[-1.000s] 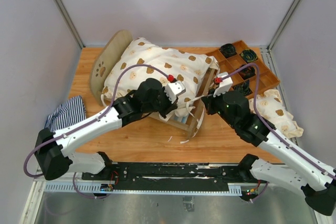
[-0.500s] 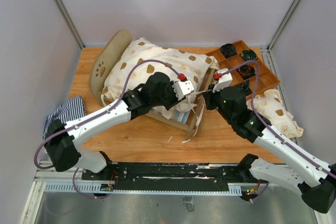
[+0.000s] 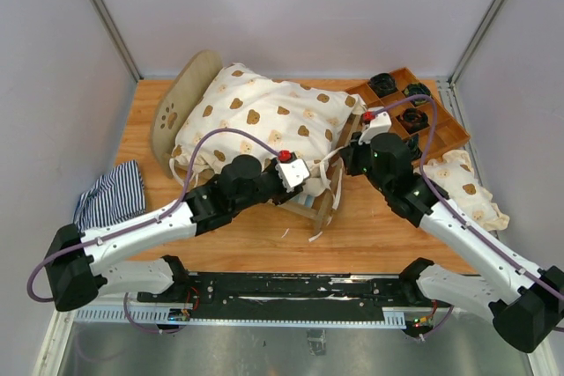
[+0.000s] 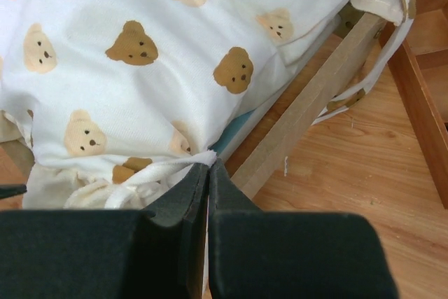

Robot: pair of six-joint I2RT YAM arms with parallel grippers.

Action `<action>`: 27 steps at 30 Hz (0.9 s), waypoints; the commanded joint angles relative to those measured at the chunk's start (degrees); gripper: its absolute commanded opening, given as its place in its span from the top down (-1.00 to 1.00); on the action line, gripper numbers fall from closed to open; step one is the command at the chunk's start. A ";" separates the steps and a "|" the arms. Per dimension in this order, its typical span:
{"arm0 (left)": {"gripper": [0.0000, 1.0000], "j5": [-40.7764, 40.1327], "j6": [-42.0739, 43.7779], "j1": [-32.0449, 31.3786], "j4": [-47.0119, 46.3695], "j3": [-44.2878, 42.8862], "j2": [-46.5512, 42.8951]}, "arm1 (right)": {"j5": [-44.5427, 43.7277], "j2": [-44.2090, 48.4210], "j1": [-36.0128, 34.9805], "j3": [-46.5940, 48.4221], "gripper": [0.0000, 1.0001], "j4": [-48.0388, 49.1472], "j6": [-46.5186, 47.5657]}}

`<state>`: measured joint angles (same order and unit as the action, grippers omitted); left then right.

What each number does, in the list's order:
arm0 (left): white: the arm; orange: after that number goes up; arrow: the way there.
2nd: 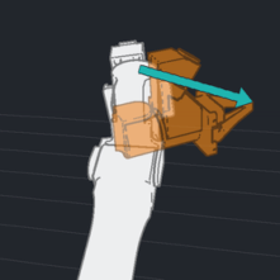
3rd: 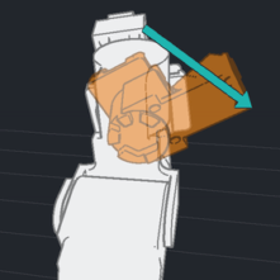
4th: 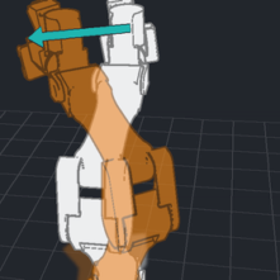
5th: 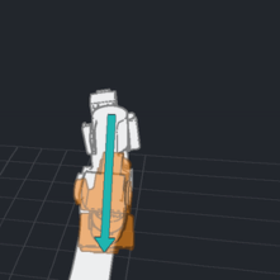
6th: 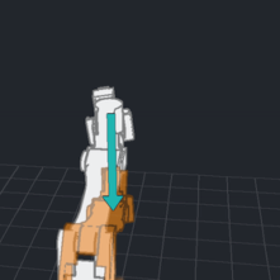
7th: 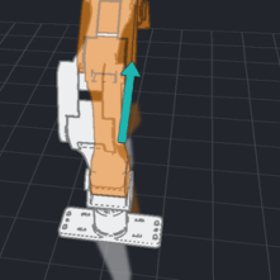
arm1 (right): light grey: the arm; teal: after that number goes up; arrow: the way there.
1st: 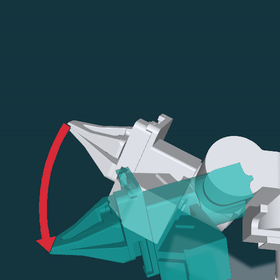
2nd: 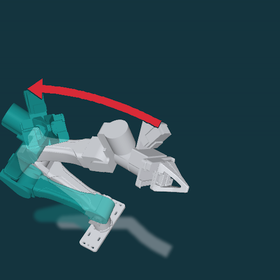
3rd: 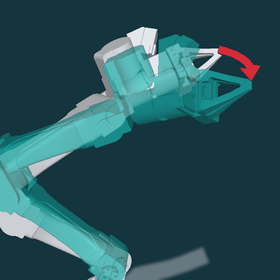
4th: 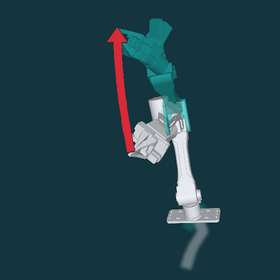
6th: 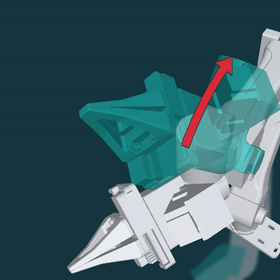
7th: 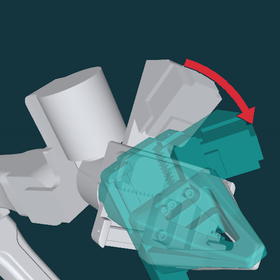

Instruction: Set up the pet bed

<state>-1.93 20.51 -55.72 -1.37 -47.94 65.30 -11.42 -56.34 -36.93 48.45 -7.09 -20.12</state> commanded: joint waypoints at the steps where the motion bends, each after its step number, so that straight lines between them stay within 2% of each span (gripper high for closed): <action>1: 0.03 3.38 -1.88 -2.27 -8.45 2.55 -1.05 | 2.56 -0.58 1.80 2.12 0.99 2.14 -1.88; 5: -0.03 -0.51 -0.40 -5.53 -11.77 4.68 0.95 | 3.44 -0.74 2.10 1.59 0.99 2.89 -2.36; 14: -0.01 -13.26 -2.09 -7.69 -14.04 1.15 11.20 | 4.48 0.01 2.44 1.52 0.99 3.05 -2.69; 15: 0.06 -14.88 -1.72 -7.79 -13.90 1.10 11.85 | 4.70 0.15 2.52 1.42 0.99 3.05 -2.69; 16: 0.21 -16.65 -1.24 -7.88 -13.85 1.21 12.24 | 4.86 0.36 2.50 1.41 0.99 2.94 -2.61; 17: 0.60 -18.58 -0.78 -7.86 -13.92 1.50 12.07 | 5.02 0.46 2.63 1.39 0.99 2.61 -2.49; 18: 0.90 -20.71 -0.35 -7.86 -14.08 1.78 11.52 | 5.01 0.65 2.65 1.33 0.99 2.27 -2.25; 19: 0.98 -22.11 0.38 -7.87 -14.33 2.13 10.63 | 4.93 0.95 2.75 1.30 0.99 1.85 -1.99; 22: 0.99 -20.34 1.93 -6.82 -13.02 2.04 6.98 | 4.83 1.75 3.35 1.32 1.00 1.08 -1.34; 27: 0.99 -4.74 0.85 -0.18 -5.51 0.21 1.20 | 6.92 2.96 3.89 4.90 0.99 -4.06 1.46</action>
<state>-16.49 21.02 -60.42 -10.07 -45.12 71.24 -5.87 -55.09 -34.48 49.08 -7.64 -21.67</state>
